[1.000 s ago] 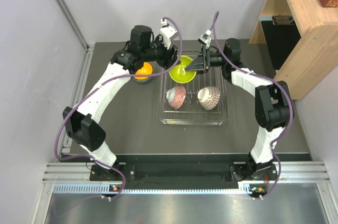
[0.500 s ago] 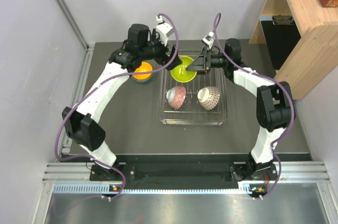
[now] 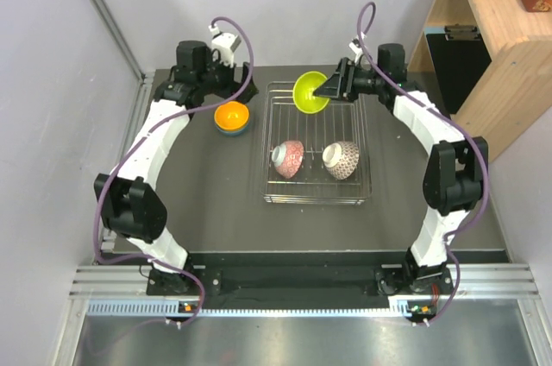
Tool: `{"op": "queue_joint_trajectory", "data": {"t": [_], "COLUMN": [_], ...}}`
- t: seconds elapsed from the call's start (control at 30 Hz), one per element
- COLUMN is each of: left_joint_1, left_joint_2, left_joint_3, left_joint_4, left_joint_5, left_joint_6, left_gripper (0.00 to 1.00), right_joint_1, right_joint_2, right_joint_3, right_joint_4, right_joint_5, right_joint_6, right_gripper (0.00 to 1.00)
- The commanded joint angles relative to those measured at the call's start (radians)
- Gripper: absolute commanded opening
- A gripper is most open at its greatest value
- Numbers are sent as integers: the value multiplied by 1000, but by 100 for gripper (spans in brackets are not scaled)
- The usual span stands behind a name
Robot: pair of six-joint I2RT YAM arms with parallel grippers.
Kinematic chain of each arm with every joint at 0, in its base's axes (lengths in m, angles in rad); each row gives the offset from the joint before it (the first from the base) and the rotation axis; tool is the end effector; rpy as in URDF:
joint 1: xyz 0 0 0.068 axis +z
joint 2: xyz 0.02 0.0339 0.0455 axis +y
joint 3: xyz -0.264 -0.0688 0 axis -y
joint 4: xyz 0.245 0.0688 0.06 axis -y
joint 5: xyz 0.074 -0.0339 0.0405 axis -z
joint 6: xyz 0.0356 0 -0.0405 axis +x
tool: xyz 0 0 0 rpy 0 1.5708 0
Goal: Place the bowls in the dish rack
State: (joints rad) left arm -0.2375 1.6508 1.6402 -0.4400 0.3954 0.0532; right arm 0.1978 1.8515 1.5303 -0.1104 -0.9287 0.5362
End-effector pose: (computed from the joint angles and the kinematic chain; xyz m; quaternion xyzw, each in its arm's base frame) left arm 0.3689 -0.1034 0.3875 0.2236 0.8068 -0.2136 0.5034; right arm 0.4171 0.1127 0.3069 -0.1113 0.7829 0.5250 0.3148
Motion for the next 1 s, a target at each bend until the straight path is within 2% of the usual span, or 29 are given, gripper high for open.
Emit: {"op": "queue_joint_trajectory", "data": {"t": [0.0, 0.13, 0.3, 0.53, 0.7, 0.97], "left_joint_1": [72, 133, 171, 187, 190, 205], "left_joint_2": [-22, -2, 12, -22, -62, -97], "left_joint_3": [-97, -172, -261, -325, -394, -437], "left_joint_4": [44, 58, 96, 152, 191, 218], "left_joint_5": [-66, -69, -58, -21, -1, 25], "left_joint_6": [23, 42, 46, 22, 2, -16], "left_gripper": [99, 99, 99, 99, 99, 99], "right_joint_1": [-3, 6, 49, 189, 253, 279], "right_joint_2": [-63, -46, -34, 1, 63, 169], "right_joint_3": [157, 220, 281, 312, 355, 416], "right_joint_4": [-260, -371, -457, -489, -502, -526], "right_joint_5": [301, 442, 698, 1074, 1214, 1395], "right_joint_6": [-254, -353, -455, -593, -650, -719], "right_gripper": [0, 0, 0, 0, 0, 0]}}
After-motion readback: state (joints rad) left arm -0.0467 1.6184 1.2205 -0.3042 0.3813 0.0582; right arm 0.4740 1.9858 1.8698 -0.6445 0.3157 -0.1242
